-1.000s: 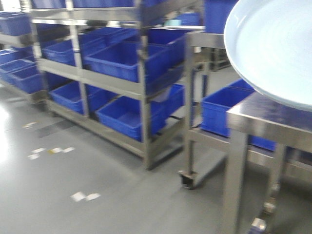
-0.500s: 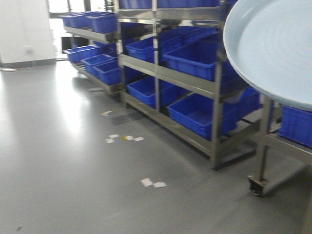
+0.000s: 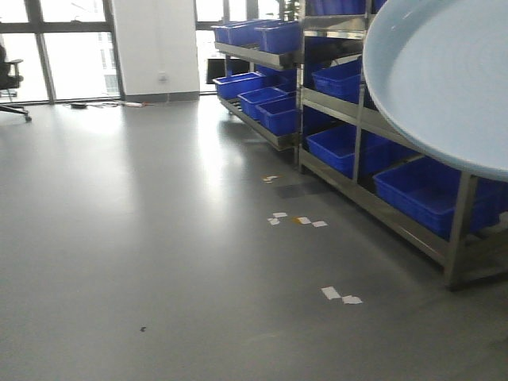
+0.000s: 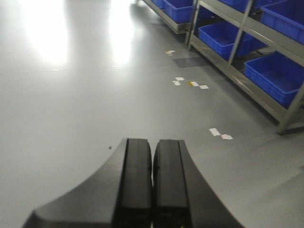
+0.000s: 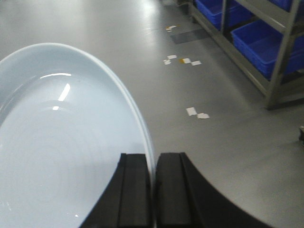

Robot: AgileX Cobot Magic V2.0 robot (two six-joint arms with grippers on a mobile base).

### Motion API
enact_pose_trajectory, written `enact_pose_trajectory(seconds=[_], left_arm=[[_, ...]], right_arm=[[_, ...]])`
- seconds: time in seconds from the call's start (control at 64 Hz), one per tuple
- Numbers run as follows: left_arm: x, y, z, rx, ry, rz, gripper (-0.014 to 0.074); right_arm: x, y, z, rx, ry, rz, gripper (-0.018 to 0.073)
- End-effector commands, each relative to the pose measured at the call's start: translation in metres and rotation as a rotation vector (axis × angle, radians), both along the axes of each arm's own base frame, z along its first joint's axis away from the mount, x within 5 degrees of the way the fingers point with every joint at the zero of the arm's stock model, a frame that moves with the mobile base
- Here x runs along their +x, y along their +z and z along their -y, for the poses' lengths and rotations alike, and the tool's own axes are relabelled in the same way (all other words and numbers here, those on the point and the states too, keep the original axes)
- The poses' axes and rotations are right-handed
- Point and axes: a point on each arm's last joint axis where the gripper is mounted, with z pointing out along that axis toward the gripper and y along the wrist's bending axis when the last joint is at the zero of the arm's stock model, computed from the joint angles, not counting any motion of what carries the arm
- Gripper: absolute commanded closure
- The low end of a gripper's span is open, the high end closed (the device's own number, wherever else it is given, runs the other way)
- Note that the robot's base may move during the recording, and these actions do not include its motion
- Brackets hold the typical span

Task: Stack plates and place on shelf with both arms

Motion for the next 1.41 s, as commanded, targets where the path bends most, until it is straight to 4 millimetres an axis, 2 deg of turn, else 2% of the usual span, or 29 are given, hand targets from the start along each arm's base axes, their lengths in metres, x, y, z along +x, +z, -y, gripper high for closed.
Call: enact_pose_trajectory(seconds=[0.0,1.39], left_arm=[[0.0023,0.0167,0.0005,-0.022,0.0,0.107,0.051],[0.0029,0.0157,0.0005,-0.021,0.0,0.099,0.051]], right_arm=[[0.0022,0.0178,0.001,0.011,-0.01,0.124,0.0544],[0.0038,0.0152,0.0009,0.009,-0.01,0.099,0.0544]])
